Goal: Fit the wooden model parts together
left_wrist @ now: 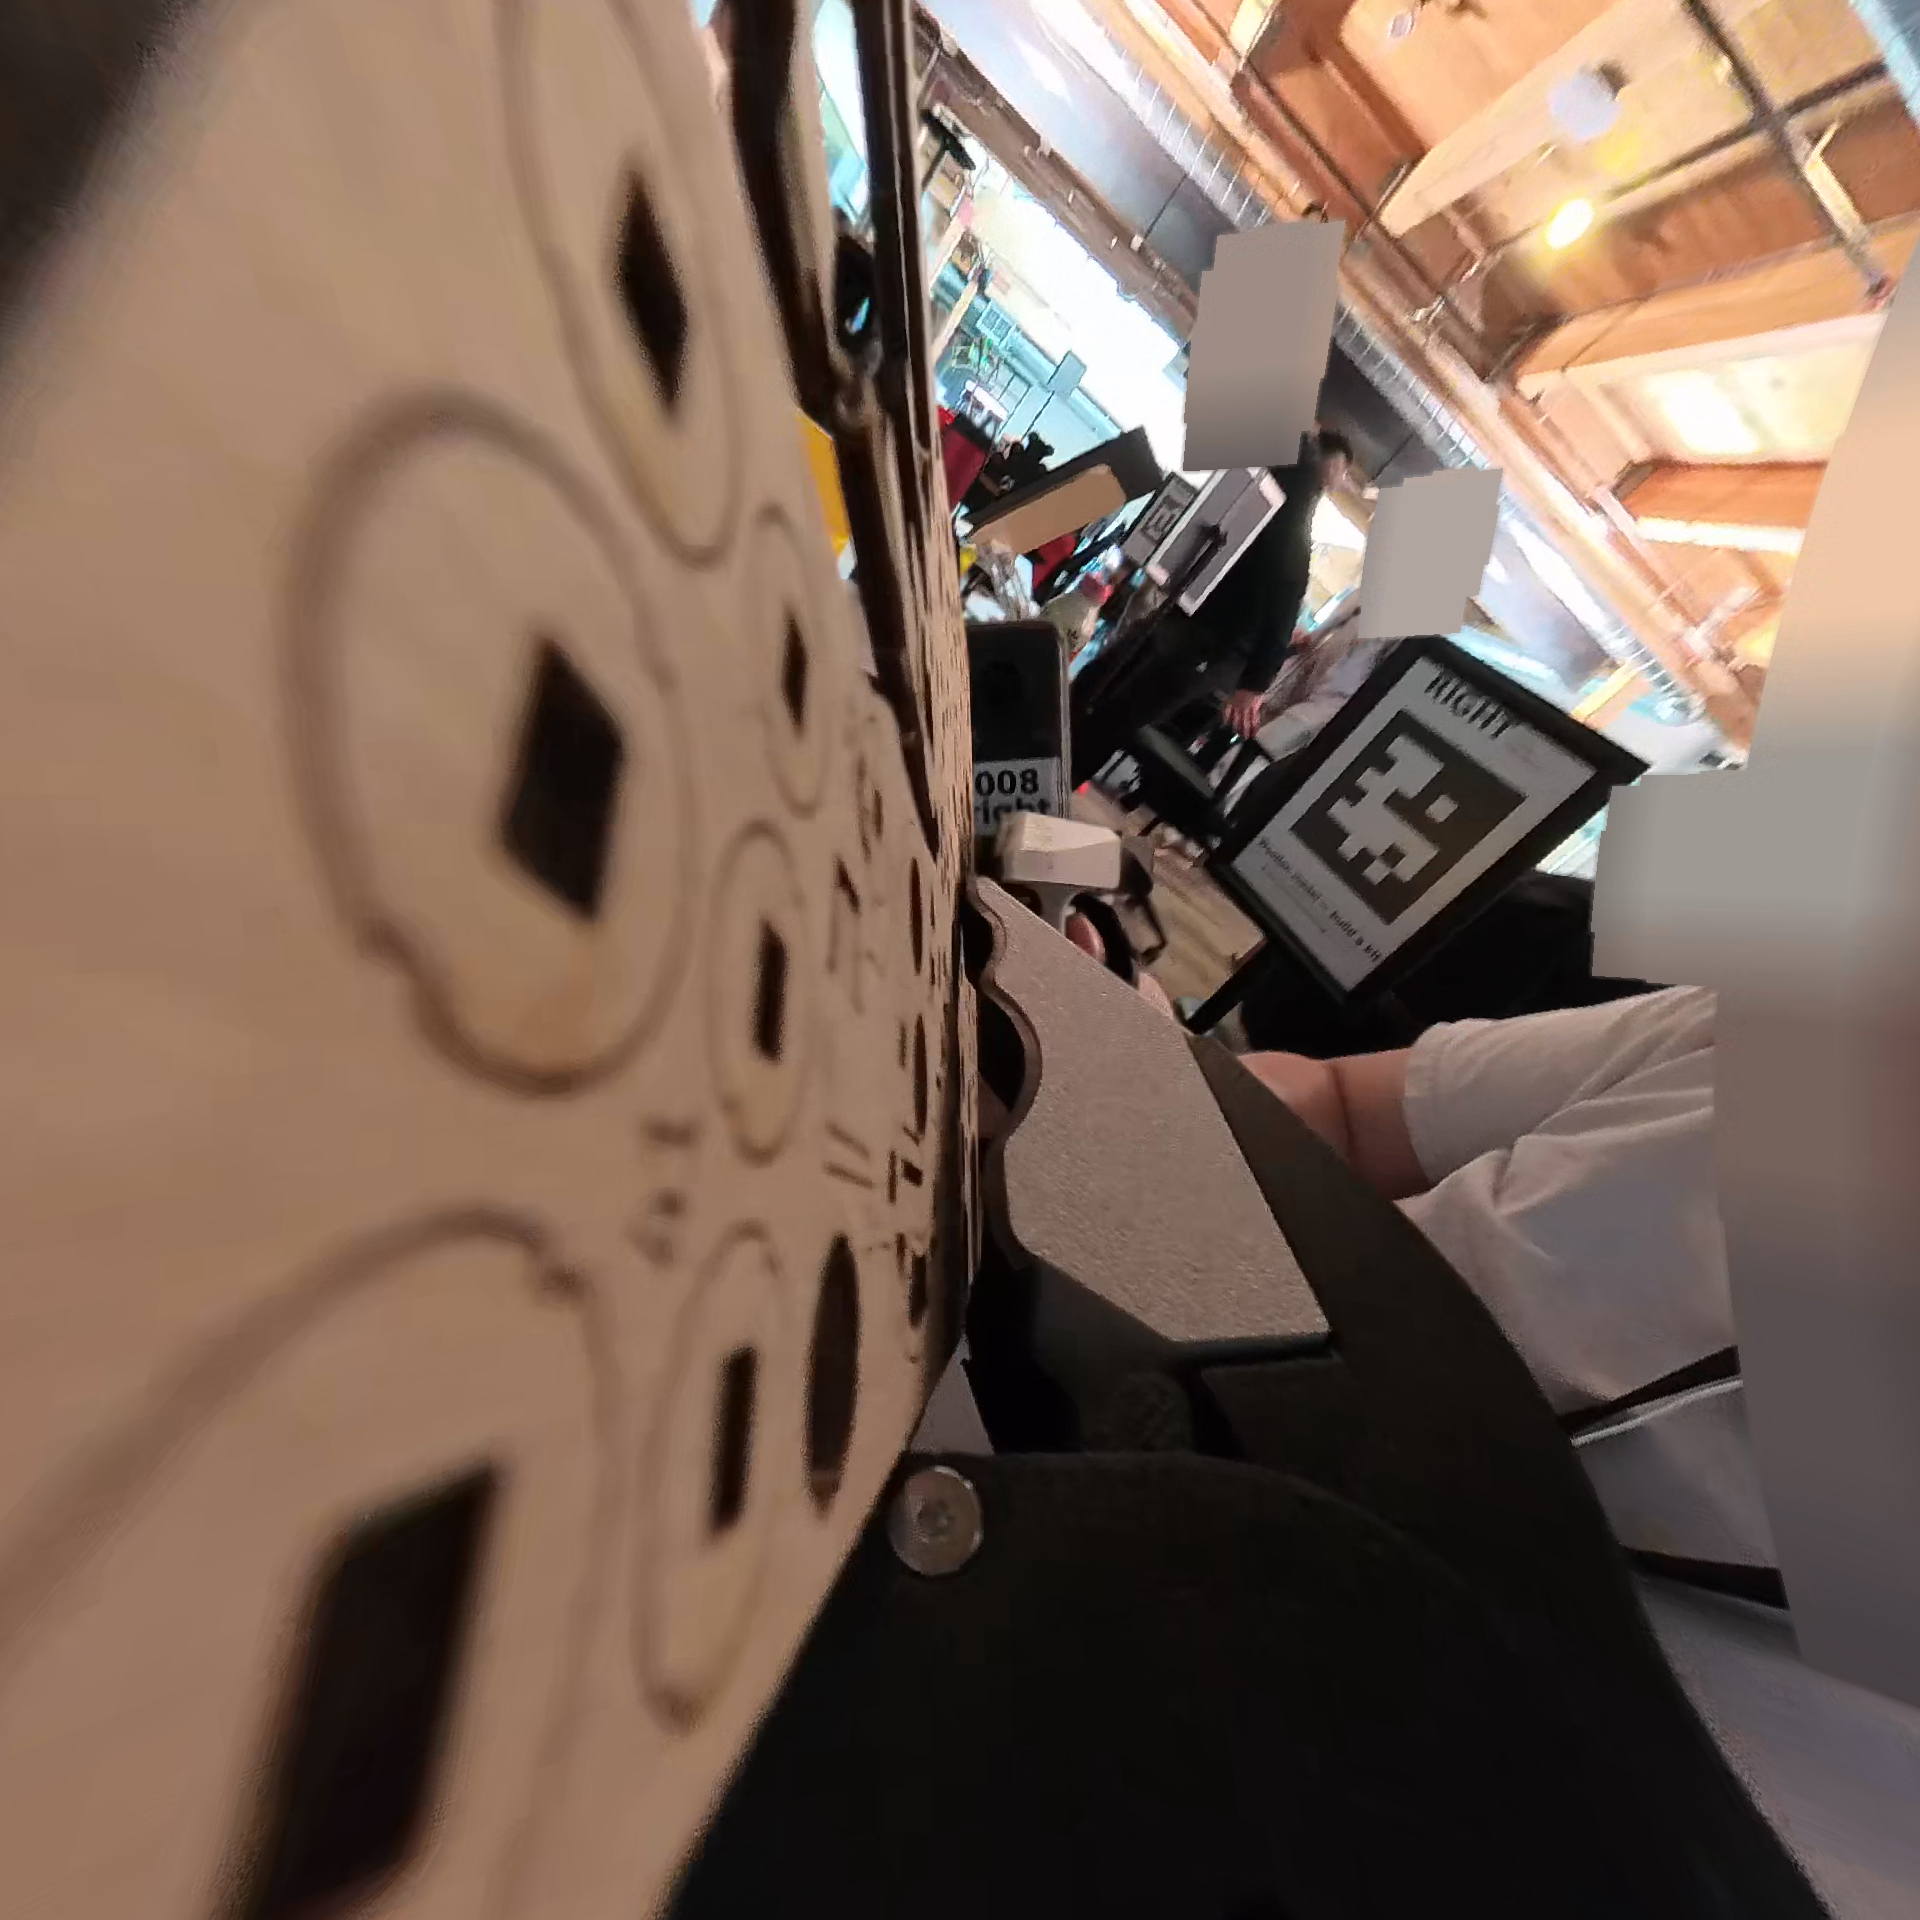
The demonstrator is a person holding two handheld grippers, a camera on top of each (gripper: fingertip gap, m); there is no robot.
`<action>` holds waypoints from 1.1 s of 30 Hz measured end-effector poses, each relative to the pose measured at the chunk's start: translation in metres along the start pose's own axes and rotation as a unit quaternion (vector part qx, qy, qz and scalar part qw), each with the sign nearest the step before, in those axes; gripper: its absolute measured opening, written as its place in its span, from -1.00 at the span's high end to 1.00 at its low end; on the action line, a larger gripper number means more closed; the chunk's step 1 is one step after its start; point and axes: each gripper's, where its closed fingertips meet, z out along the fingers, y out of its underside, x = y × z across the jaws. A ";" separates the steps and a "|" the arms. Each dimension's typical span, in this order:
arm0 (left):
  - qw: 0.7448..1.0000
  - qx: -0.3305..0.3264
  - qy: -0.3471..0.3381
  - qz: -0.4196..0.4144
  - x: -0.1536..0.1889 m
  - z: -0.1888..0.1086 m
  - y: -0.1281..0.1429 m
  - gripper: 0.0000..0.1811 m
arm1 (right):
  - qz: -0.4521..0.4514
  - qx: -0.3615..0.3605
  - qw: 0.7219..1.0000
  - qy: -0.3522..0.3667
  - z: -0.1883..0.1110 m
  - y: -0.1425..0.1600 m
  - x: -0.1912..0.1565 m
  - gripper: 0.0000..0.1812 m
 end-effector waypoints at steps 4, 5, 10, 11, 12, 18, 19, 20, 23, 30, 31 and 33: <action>1.000 0.007 -0.001 -0.010 -0.002 -0.002 -0.002 0.99 | 0.013 0.022 1.000 0.007 -0.004 -0.007 0.004 0.98; 1.000 0.007 -0.003 -0.008 -0.003 -0.002 -0.002 1.00 | 0.011 0.020 1.000 0.010 -0.004 -0.006 0.005 0.98; 1.000 0.007 -0.009 -0.011 -0.006 -0.002 -0.002 1.00 | 0.002 0.017 0.999 0.027 -0.003 -0.006 0.009 0.96; 1.000 0.008 -0.010 -0.011 -0.006 -0.002 -0.002 1.00 | 0.002 0.017 0.999 0.027 -0.003 -0.006 0.009 0.95; 1.000 0.008 -0.010 -0.012 -0.007 -0.002 -0.002 1.00 | 0.002 0.018 0.999 0.026 -0.003 -0.006 0.009 0.94; 1.000 0.009 -0.001 -0.011 -0.004 -0.002 -0.003 1.00 | -0.006 0.022 0.999 0.026 -0.003 -0.007 0.007 0.96; 1.000 0.010 0.006 -0.011 -0.002 -0.002 -0.003 0.99 | -0.009 0.025 0.999 0.021 -0.004 -0.008 0.005 0.97; 1.000 0.013 0.018 -0.013 0.001 -0.002 -0.004 1.00 | -0.012 0.031 0.999 0.011 -0.005 -0.010 0.001 0.99; 0.998 0.020 0.051 -0.020 0.010 -0.003 -0.006 1.00 | 0.001 0.045 0.999 -0.026 -0.007 -0.013 -0.010 0.98; 0.996 0.031 0.081 -0.003 0.022 -0.004 -0.010 1.00 | -0.041 0.049 0.997 -0.045 -0.007 -0.015 -0.025 0.95; 0.996 0.033 0.081 -0.001 0.022 -0.004 -0.010 1.00 | -0.051 0.049 0.997 -0.036 -0.007 -0.015 -0.024 0.93; 0.996 0.036 0.081 0.007 0.023 -0.005 -0.011 1.00 | -0.070 0.048 0.996 -0.023 -0.007 -0.015 -0.023 0.91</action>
